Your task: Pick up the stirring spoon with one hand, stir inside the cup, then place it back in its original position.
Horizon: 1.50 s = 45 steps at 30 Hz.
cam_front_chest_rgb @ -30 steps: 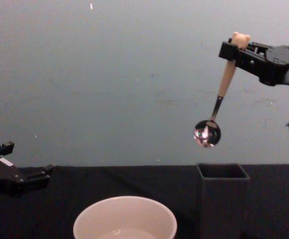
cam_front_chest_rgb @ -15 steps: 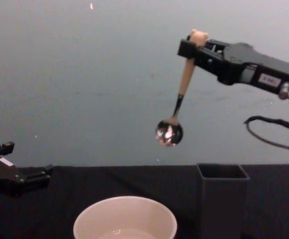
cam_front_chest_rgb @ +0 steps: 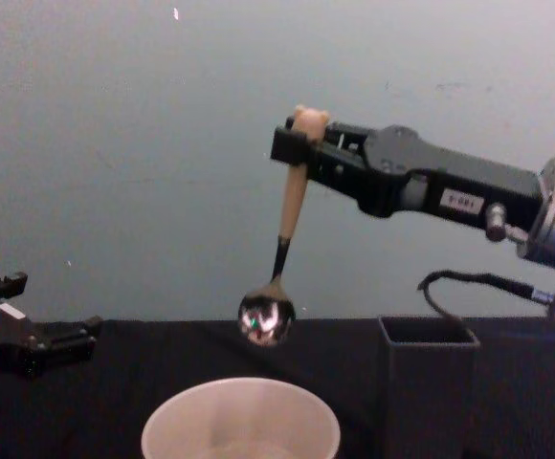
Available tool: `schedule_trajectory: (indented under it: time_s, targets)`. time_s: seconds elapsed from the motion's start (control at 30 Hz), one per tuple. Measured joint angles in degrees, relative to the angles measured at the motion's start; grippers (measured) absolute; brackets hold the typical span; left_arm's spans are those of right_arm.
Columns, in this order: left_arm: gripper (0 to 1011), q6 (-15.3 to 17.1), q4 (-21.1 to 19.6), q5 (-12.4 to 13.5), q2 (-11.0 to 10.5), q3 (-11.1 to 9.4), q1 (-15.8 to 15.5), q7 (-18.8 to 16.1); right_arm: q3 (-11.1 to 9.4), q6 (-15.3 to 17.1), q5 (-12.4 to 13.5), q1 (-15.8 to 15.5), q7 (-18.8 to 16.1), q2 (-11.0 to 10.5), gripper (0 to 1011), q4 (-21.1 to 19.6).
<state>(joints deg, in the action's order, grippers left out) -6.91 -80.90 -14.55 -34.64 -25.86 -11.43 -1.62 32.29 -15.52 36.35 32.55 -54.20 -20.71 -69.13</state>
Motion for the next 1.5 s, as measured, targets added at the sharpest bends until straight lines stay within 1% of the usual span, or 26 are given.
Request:
schedule_trajectory:
  time_s: [0.3, 0.4, 0.77, 1.17, 1.5]
  targets:
    - [1001, 0.0, 0.0, 0.0, 0.0, 0.0, 0.0, 0.0, 2.2, 1.0, -0.1, -0.3, -0.8, -0.3, 211, 0.5]
    - [1001, 0.0, 0.0, 0.0, 0.0, 0.0, 0.0, 0.0, 2.9, 1.2, -0.6, -0.3, -0.8, -0.3, 211, 1.0]
    - [1001, 0.0, 0.0, 0.0, 0.0, 0.0, 0.0, 0.0, 4.6, 1.5, -2.1, -0.3, -0.3, 0.3, 211, 4.0]
    - [1001, 0.0, 0.0, 0.0, 0.0, 0.0, 0.0, 0.0, 5.0, 0.4, -3.2, -0.1, -0.4, 1.7, 211, 7.4]
    - [1001, 0.0, 0.0, 0.0, 0.0, 0.0, 0.0, 0.0, 4.9, -0.1, -3.8, 0.0, -0.3, 2.4, 211, 8.5]
